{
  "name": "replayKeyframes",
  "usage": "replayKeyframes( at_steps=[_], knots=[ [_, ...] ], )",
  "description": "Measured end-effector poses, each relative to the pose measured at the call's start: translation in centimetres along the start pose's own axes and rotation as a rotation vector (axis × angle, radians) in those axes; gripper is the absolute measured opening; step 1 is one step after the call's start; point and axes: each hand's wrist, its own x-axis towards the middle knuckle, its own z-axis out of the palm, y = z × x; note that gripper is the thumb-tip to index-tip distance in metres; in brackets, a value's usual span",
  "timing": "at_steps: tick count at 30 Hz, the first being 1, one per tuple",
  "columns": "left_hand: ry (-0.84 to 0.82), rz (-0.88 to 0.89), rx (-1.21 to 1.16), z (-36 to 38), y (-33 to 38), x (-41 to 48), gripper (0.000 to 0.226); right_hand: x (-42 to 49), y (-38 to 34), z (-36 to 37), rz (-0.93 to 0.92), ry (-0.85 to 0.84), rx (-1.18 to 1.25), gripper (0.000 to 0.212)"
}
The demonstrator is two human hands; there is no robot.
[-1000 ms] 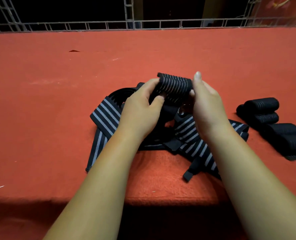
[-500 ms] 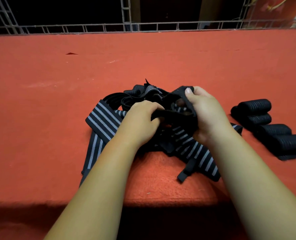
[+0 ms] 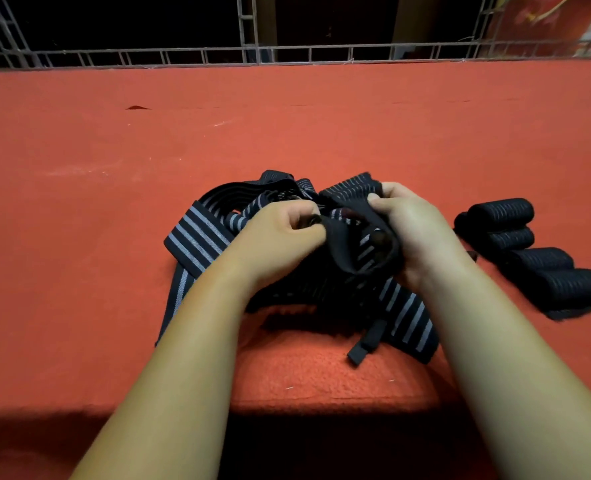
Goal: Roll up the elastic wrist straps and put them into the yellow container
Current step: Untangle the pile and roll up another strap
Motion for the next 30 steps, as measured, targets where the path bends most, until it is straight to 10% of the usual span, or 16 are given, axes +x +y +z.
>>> replayKeyframes(
  at_steps=[7, 17, 30],
  knots=[
    [-0.051, -0.17, -0.507, 0.0, 1.0, 0.1, 0.062, -1.2, -0.9, 0.2, -0.078, -0.076, 0.0, 0.028],
    [0.253, -0.091, -0.454, 0.0, 0.4, 0.6, 0.013, -1.5, -0.4, 0.9, -0.153, -0.065, -0.312, 0.022],
    [0.734, -0.087, -0.16, 1.7, -0.5, 0.9, 0.021, -1.2, 0.4, 1.4, -0.175, 0.016, -0.758, 0.024]
  ],
)
